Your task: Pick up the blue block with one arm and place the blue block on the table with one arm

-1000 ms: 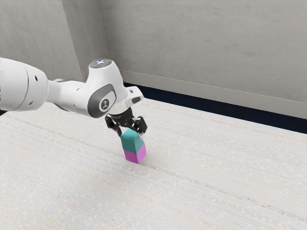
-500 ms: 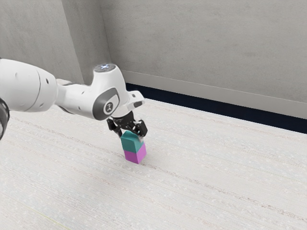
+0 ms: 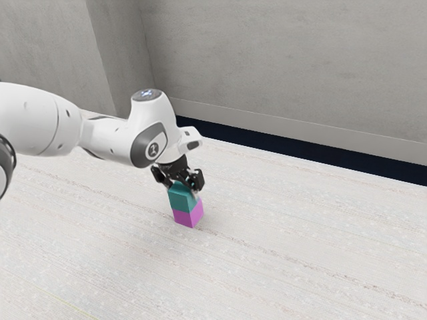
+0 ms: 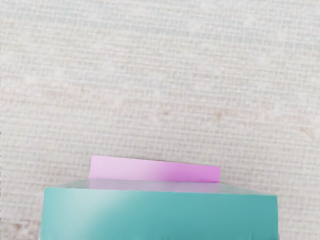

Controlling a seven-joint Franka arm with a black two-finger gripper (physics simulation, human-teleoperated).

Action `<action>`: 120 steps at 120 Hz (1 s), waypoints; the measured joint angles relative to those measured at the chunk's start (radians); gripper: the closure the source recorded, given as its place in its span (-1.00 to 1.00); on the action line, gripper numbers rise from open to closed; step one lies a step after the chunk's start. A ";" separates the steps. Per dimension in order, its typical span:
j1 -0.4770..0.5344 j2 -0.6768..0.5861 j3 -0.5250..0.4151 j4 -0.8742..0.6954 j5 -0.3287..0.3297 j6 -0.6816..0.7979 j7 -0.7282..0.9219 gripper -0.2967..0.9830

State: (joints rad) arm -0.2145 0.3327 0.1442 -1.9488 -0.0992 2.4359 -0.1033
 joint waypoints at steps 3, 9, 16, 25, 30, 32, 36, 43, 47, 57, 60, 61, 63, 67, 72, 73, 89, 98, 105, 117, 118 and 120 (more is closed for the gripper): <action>0.000 -0.002 0.000 -0.001 0.000 0.000 0.000 -0.14; 0.000 -0.005 0.000 -0.002 0.001 0.000 0.000 -0.08; 0.001 -0.013 0.000 -0.005 0.003 0.000 -0.002 -0.04; 0.002 -0.036 0.001 -0.015 0.007 -0.001 -0.006 0.00; 0.011 -0.065 0.002 -0.023 0.011 -0.004 -0.008 0.02; 0.021 -0.076 0.002 -0.025 0.016 -0.007 -0.009 0.02; 0.043 -0.094 0.003 -0.028 0.025 -0.013 -0.011 0.03; 0.090 -0.106 0.004 -0.029 0.041 -0.025 -0.014 0.03; 0.115 -0.105 0.005 -0.028 0.049 -0.031 -0.016 0.03; 0.176 -0.080 0.005 -0.021 0.062 -0.041 -0.018 0.03; 0.194 -0.066 0.005 -0.015 0.064 -0.044 -0.019 0.03; 0.199 -0.061 0.005 -0.013 0.065 -0.045 -0.019 0.03; 0.207 -0.048 0.005 -0.006 0.066 -0.046 -0.019 0.03; 0.217 -0.022 0.005 0.009 0.068 -0.048 -0.019 0.03; 0.227 0.009 0.004 0.031 0.071 -0.050 -0.019 0.03; 0.229 0.014 0.004 0.035 0.071 -0.051 -0.019 0.03; 0.257 0.091 0.002 0.095 0.072 -0.054 -0.019 0.03; 0.269 0.132 0.001 0.136 0.070 -0.055 -0.019 0.03; 0.272 0.159 0.000 0.167 0.068 -0.056 -0.019 0.03; 0.273 0.189 0.000 0.195 0.057 -0.057 -0.019 0.03; 0.273 0.191 0.000 0.196 0.057 -0.057 -0.019 0.03; 0.274 0.193 0.000 0.198 0.055 -0.057 -0.018 0.03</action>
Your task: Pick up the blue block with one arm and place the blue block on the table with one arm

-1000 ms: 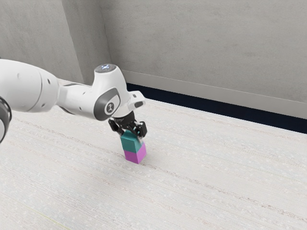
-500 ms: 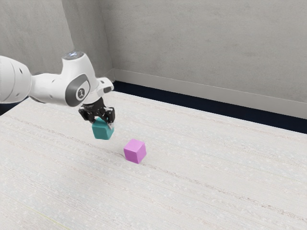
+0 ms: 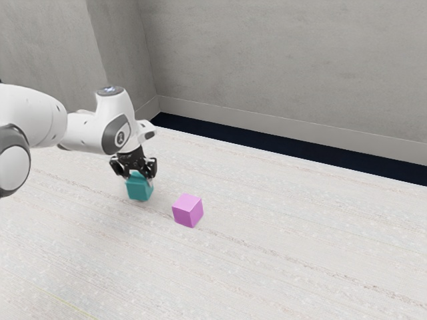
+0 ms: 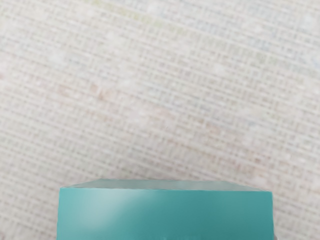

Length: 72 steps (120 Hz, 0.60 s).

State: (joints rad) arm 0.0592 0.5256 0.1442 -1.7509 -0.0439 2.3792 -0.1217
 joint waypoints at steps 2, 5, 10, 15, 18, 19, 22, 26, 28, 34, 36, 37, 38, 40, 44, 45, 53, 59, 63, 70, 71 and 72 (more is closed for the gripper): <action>0.000 0.002 0.000 0.001 -0.001 0.000 0.000 0.03; 0.000 0.004 0.000 0.002 -0.004 0.000 0.000 0.01; 0.000 0.006 0.000 0.002 -0.022 0.000 0.002 -0.09; 0.001 0.004 0.000 0.001 -0.041 0.000 0.005 -0.16; 0.001 -0.003 0.001 -0.003 -0.049 0.000 0.007 -0.21; 0.001 -0.008 0.001 -0.006 -0.052 -0.001 0.008 -0.22; 0.001 -0.023 0.001 -0.015 -0.058 -0.001 0.010 -0.25; 0.001 -0.045 0.002 -0.028 -0.065 -0.002 0.012 -0.29; 0.001 -0.055 0.002 -0.035 -0.068 -0.003 0.013 -0.31; -0.006 -0.141 0.003 -0.083 -0.073 -0.004 0.016 -0.36; -0.012 -0.186 0.003 -0.106 -0.073 -0.005 0.017 -0.37; -0.016 -0.212 0.003 -0.117 -0.073 -0.007 0.018 -0.38; -0.021 -0.238 0.003 -0.127 -0.074 -0.011 0.018 -0.39; -0.035 -0.294 0.004 -0.142 -0.074 -0.025 0.019 -0.40; -0.072 -0.386 0.003 -0.161 -0.076 -0.057 0.021 -0.42; -0.082 -0.408 0.003 -0.163 -0.076 -0.067 0.022 -0.42; -0.183 -0.563 0.003 -0.125 -0.073 -0.175 0.024 -0.45; -0.253 -0.621 0.000 -0.061 -0.056 -0.278 0.026 -0.47; -0.277 -0.648 -0.002 -0.039 -0.044 -0.338 0.026 -0.48; -0.280 -0.674 -0.012 -0.024 -0.026 -0.421 0.028 -0.49; -0.280 -0.676 -0.013 -0.024 -0.023 -0.431 0.028 -0.49; -0.280 -0.678 -0.014 -0.024 -0.021 -0.441 0.028 -0.50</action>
State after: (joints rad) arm -0.2207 -0.1528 0.1304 -1.7747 -0.0653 1.9382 -0.0939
